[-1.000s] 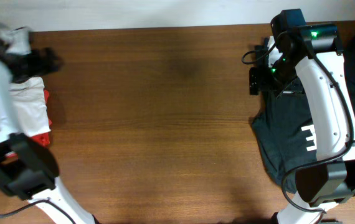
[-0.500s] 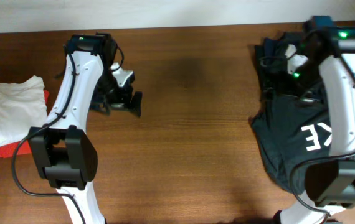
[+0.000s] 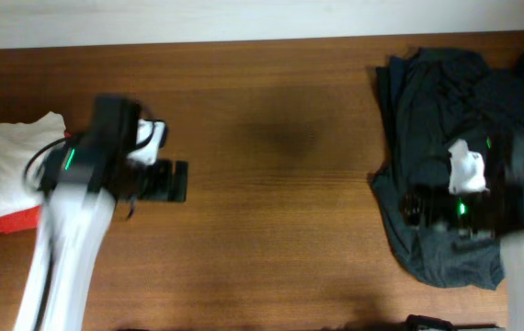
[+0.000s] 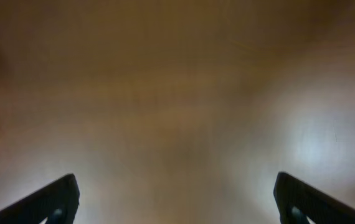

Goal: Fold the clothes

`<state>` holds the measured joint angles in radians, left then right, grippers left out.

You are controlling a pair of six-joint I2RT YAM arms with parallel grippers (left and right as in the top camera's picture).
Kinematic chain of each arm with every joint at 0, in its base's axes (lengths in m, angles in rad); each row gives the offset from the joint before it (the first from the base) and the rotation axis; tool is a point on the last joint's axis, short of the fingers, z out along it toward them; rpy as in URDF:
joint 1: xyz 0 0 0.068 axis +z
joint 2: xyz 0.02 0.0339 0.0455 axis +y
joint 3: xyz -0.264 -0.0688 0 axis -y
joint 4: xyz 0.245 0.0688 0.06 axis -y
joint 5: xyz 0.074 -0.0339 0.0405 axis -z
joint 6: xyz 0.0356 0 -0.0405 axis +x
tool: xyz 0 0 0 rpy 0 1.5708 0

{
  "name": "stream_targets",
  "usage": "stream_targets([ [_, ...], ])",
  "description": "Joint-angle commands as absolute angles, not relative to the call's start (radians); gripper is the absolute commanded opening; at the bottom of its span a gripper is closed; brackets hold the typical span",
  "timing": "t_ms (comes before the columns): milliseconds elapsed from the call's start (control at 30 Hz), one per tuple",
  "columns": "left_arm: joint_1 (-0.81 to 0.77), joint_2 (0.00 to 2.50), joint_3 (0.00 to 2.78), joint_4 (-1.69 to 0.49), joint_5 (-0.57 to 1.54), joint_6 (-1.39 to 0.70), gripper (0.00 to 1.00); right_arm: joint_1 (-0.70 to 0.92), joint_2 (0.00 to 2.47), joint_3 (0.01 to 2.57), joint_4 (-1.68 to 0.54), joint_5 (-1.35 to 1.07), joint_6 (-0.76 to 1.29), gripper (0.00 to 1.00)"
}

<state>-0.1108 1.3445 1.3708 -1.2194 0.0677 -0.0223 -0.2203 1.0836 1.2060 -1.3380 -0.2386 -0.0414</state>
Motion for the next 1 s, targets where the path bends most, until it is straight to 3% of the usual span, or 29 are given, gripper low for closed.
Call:
stream_targets([
  [0, -0.109, 0.992, 1.183, -1.091, -0.01, -0.053, 0.99, -0.221, 0.824, 1.098, -1.259, -0.25, -0.045, 0.99],
  [133, -0.109, 0.683, 1.06, -1.011, -0.026, -0.053, 0.99, -0.221, 0.584, 1.05, -1.232, -0.254, -0.044, 0.99],
  [333, -0.109, 0.455, 1.054, -1.012, -0.026, -0.053, 0.99, -0.221, 0.457, 1.05, -1.238, -0.307, -0.045, 0.99],
  [667, -0.109, 0.393, 1.054, -1.08, -0.026, -0.053, 0.99, -0.221, 0.454, 1.05, -1.238, -0.307, -0.045, 0.99],
  [967, -0.109, 0.393, 1.054, -1.301, -0.026, -0.053, 0.99, -0.218, 0.446, 1.05, -1.24, -0.3, -0.045, 0.99],
])
